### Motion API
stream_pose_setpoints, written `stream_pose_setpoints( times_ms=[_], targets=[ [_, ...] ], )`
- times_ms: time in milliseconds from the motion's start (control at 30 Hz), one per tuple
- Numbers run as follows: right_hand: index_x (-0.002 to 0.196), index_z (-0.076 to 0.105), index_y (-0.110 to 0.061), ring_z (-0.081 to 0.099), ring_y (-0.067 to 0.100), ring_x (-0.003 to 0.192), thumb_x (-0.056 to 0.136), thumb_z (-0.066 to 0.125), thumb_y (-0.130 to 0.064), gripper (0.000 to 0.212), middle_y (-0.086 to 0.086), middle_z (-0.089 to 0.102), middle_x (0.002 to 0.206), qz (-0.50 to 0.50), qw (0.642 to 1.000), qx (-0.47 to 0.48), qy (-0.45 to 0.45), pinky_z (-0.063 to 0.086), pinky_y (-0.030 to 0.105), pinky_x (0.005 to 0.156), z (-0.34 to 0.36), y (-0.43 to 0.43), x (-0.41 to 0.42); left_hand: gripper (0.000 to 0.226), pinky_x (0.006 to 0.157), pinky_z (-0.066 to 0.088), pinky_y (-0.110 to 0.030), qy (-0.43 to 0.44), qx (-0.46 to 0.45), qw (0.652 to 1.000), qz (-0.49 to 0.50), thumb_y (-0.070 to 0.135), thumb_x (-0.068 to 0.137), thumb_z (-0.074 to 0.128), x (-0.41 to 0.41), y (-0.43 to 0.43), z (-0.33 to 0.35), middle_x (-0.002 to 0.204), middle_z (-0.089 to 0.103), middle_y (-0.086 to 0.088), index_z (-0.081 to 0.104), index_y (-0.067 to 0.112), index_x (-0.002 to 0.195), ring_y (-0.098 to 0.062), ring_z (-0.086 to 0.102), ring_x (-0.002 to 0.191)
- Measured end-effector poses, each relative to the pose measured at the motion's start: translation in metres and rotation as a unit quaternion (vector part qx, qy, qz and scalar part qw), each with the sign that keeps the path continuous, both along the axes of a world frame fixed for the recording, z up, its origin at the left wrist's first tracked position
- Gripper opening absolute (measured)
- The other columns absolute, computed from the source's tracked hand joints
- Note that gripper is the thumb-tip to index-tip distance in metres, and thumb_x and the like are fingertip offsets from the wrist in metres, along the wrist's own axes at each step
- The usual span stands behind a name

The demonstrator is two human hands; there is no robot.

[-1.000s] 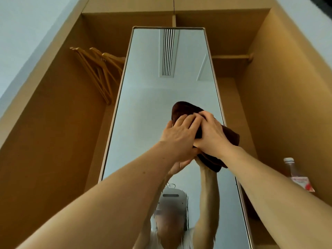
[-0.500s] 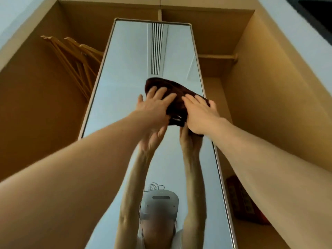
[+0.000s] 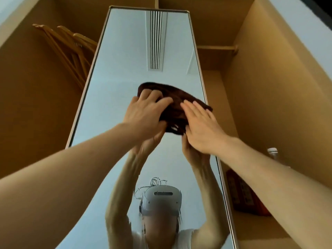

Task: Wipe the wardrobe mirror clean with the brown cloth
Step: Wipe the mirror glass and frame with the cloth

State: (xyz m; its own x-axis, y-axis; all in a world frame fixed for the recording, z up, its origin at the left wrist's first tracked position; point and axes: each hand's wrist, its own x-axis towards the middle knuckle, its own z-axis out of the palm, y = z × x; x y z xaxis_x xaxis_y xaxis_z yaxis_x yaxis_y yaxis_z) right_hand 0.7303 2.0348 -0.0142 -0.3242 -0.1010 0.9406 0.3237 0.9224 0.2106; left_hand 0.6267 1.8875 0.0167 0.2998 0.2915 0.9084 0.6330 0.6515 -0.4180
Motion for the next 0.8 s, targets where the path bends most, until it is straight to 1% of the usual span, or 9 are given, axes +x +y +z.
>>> stream_pose_setpoints(
  times_ms=[100,200,300,367,467,533,600,667,800],
  targets=[
    [0.151,0.001,-0.021,-0.006,0.016,0.145,0.095,0.040,-0.014,0.068,-0.005,-0.002,0.159,0.001,0.999,-0.047,-0.006,0.000,0.043,0.117,0.049,-0.009,-0.001,0.065,0.104,0.030,-0.045,-0.060,0.002,0.998,0.004,0.031,0.086,0.055,0.006,0.009,0.047,0.148,0.030,-0.002,0.029,0.030,0.145,-0.027,0.020,0.137],
    [0.151,0.000,-0.020,-0.006,0.018,0.145,0.094,0.042,-0.018,0.071,-0.004,-0.003,0.159,0.009,0.997,-0.068,-0.019,0.001,0.046,0.117,0.067,-0.013,-0.001,0.067,0.111,0.025,-0.048,-0.097,-0.018,0.995,-0.018,0.026,0.087,0.054,0.004,0.010,0.065,0.154,0.021,-0.001,0.025,0.030,0.147,-0.025,0.007,0.144],
    [0.151,0.000,-0.021,-0.007,0.017,0.145,0.096,0.039,-0.032,0.068,-0.004,-0.003,0.159,0.015,0.999,-0.048,-0.018,0.000,0.045,0.117,0.043,-0.006,0.001,0.066,0.110,0.026,-0.048,-0.067,-0.005,0.995,-0.067,0.027,0.084,0.055,-0.001,0.013,0.037,0.152,0.025,-0.003,0.031,0.029,0.146,-0.026,0.010,0.143],
    [0.151,0.000,-0.020,-0.007,0.017,0.145,0.097,0.036,-0.038,0.067,-0.003,-0.002,0.159,0.019,0.999,-0.027,0.005,-0.002,0.043,0.116,0.011,-0.002,0.000,0.066,0.109,0.027,-0.049,-0.045,0.004,0.995,-0.084,0.037,0.079,0.052,-0.004,0.014,0.006,0.149,0.031,-0.004,0.037,0.028,0.143,-0.027,0.014,0.142],
    [0.151,-0.001,-0.020,-0.008,0.015,0.145,0.099,0.030,-0.040,0.064,-0.003,-0.003,0.159,0.023,0.999,0.003,0.023,-0.005,0.039,0.115,-0.032,0.005,-0.001,0.074,0.107,0.028,-0.051,-0.017,-0.014,0.996,-0.084,0.055,0.069,0.043,-0.003,0.013,-0.027,0.144,0.038,-0.001,0.043,0.029,0.138,-0.027,0.019,0.140],
    [0.151,0.000,-0.020,-0.008,0.015,0.145,0.099,0.030,-0.038,0.062,-0.003,-0.002,0.159,0.017,1.000,0.005,0.023,-0.005,0.038,0.115,-0.038,0.010,-0.002,0.073,0.106,0.029,-0.051,-0.015,-0.018,0.996,-0.084,0.055,0.070,0.048,-0.004,0.013,-0.029,0.143,0.039,-0.002,0.045,0.029,0.138,-0.027,0.021,0.140],
    [0.151,0.002,-0.019,-0.006,0.015,0.145,0.099,0.031,-0.035,0.062,-0.002,-0.001,0.159,0.011,1.000,-0.002,0.029,-0.003,0.040,0.116,-0.021,0.011,-0.003,0.070,0.106,0.029,-0.050,-0.021,-0.010,0.997,-0.072,0.050,0.075,0.055,-0.003,0.016,-0.015,0.144,0.037,-0.003,0.042,0.028,0.139,-0.027,0.020,0.140],
    [0.151,0.003,-0.019,-0.004,0.016,0.145,0.098,0.034,-0.032,0.063,-0.003,0.000,0.159,0.004,0.999,-0.019,0.027,0.000,0.042,0.116,0.013,0.010,-0.003,0.070,0.108,0.027,-0.051,-0.040,0.003,0.998,-0.053,0.048,0.078,0.057,0.002,0.023,0.011,0.148,0.032,-0.003,0.035,0.030,0.142,-0.026,0.016,0.142],
    [0.151,0.008,-0.020,0.004,0.022,0.145,0.093,0.044,-0.023,0.069,0.001,0.009,0.159,0.023,0.997,-0.066,-0.030,0.011,0.047,0.117,0.084,0.014,0.013,0.069,0.108,0.024,-0.052,-0.091,-0.003,0.996,-0.003,0.048,0.087,0.054,0.017,0.034,0.062,0.154,0.021,-0.002,0.023,0.033,0.146,-0.026,0.007,0.144]
  ],
)
